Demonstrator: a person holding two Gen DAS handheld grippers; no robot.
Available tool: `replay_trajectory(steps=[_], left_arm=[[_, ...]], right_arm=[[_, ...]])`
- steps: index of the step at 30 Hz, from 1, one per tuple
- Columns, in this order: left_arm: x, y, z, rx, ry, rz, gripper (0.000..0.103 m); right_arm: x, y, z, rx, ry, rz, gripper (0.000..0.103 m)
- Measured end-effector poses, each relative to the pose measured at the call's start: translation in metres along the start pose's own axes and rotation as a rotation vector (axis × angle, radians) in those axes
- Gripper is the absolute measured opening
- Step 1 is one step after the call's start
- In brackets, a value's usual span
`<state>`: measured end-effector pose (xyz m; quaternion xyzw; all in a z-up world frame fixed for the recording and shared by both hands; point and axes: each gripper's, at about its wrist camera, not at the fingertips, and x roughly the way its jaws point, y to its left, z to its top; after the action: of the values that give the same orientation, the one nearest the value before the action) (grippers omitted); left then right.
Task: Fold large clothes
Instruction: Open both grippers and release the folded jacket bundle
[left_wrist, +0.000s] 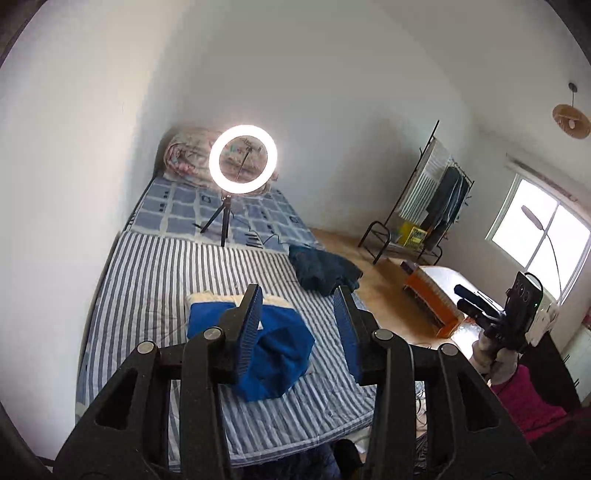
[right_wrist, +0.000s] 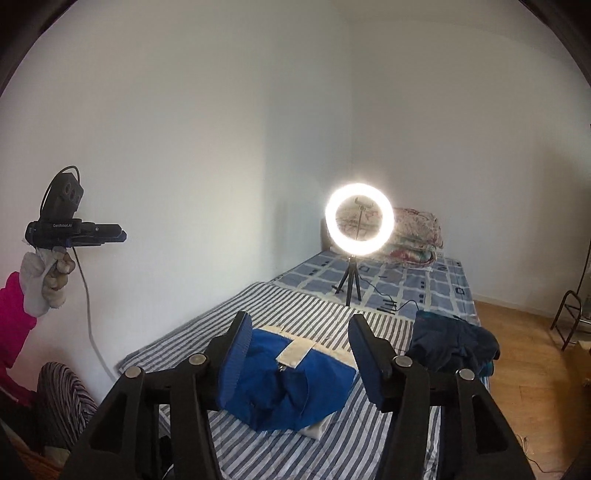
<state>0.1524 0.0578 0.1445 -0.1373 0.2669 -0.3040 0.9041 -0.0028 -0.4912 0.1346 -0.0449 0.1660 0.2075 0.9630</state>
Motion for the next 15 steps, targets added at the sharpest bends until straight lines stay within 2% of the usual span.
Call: replay_trajectory(steps=[1, 4, 5, 8, 10, 15], left_arm=[[0.001, 0.0, 0.003, 0.007, -0.005, 0.009, 0.041], [0.02, 0.013, 0.0, -0.001, 0.007, 0.035, 0.042], [0.03, 0.021, -0.004, -0.019, 0.022, 0.035, 0.045], [0.072, 0.053, -0.02, -0.091, 0.085, 0.029, 0.069], [0.104, 0.077, -0.034, -0.148, 0.138, 0.032, 0.069], [0.17, 0.131, -0.058, -0.268, 0.22, 0.07, 0.069]], right_arm=[[0.001, -0.003, 0.002, 0.009, -0.009, -0.005, 0.067], [0.014, -0.012, -0.002, 0.054, 0.008, 0.004, 0.072], [0.022, -0.016, -0.008, 0.074, 0.023, 0.005, 0.073], [0.052, -0.026, -0.033, 0.13, 0.078, -0.006, 0.079], [0.074, -0.032, -0.051, 0.153, 0.111, -0.024, 0.085], [0.134, -0.055, -0.094, 0.236, 0.225, -0.04, 0.085]])
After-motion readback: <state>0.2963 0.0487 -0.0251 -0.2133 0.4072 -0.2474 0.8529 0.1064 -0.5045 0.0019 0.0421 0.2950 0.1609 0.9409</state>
